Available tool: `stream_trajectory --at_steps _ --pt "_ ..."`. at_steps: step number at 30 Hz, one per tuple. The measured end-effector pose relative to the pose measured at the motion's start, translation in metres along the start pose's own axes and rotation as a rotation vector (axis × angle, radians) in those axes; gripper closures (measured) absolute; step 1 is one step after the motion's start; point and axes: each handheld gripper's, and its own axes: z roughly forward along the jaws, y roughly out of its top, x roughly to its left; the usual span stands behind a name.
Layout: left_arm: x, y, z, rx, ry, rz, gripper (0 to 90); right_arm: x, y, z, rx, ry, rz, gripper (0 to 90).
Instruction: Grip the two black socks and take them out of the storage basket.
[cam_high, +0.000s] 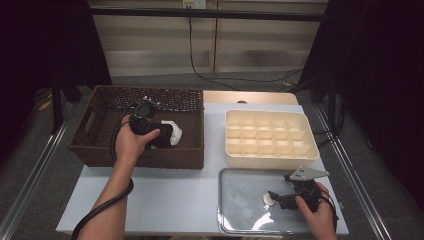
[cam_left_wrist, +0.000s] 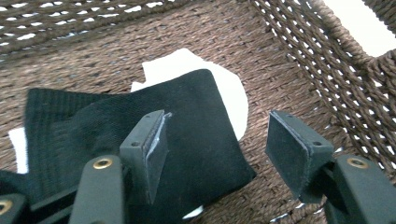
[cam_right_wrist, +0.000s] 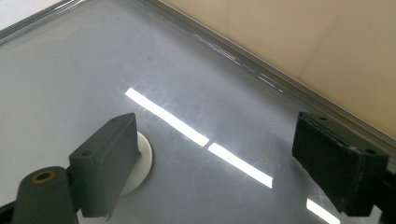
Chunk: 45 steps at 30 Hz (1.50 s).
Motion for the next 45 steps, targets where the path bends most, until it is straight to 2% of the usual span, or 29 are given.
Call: stream_trajectory --at_steps 6,7,11,13,16,17,18,19,23,30,31,33,39,45 --pt "-0.001 -0.002 0.011 0.026 -0.015 0.019 42.8 0.0 0.0 0.0 -0.001 0.0 -0.001 13.7" --pt "-0.001 -0.003 0.012 0.041 -0.004 0.022 44.4 0.0 0.0 0.0 -0.001 0.0 -0.001 13.7" --pt "-0.001 -0.002 0.014 0.055 -0.01 0.014 52.6 0.0 0.0 0.0 -0.001 0.0 -0.001 13.7" --pt "0.0 -0.002 0.015 0.076 -0.001 0.026 62.7 0.0 0.0 0.0 -0.001 0.0 -0.001 13.7" --pt "0.001 -0.003 0.016 0.102 -0.016 0.008 76.5 0.0 0.0 0.0 -0.001 0.0 -0.001 13.7" --pt "0.003 -0.003 0.015 0.109 -0.039 -0.005 80.7 0.0 0.0 0.0 -0.001 0.0 -0.001 13.7" --pt "0.003 -0.003 0.014 0.115 -0.043 -0.004 85.1 0.0 0.0 0.0 -0.001 0.0 -0.001 13.7" --pt "0.002 -0.003 0.011 0.118 -0.037 0.008 85.7 0.0 0.0 0.0 -0.001 0.0 -0.001 13.7" --pt "0.003 0.002 -0.005 0.117 -0.043 -0.006 86.6 0.0 0.0 0.0 0.0 0.0 0.0 13.7" --pt "0.01 0.013 -0.035 0.068 -0.033 -0.019 86.8 0.0 0.0 0.0 0.0 0.0 0.0 13.7" --pt "0.012 0.014 -0.038 0.071 -0.028 -0.009 86.7 0.0 0.0 0.0 0.0 0.001 0.0 13.7" --pt "0.015 0.015 -0.043 0.059 -0.032 -0.022 86.8 0.0 0.0 0.0 0.0 0.001 0.0 13.7" --pt "0.027 0.011 -0.042 0.059 -0.013 -0.053 86.7 0.0 0.0 0.0 0.0 0.001 0.0 13.7" --pt "0.034 0.004 -0.034 0.06 -0.023 -0.093 86.8 0.0 0.0 0.0 0.0 0.001 0.001 13.7"
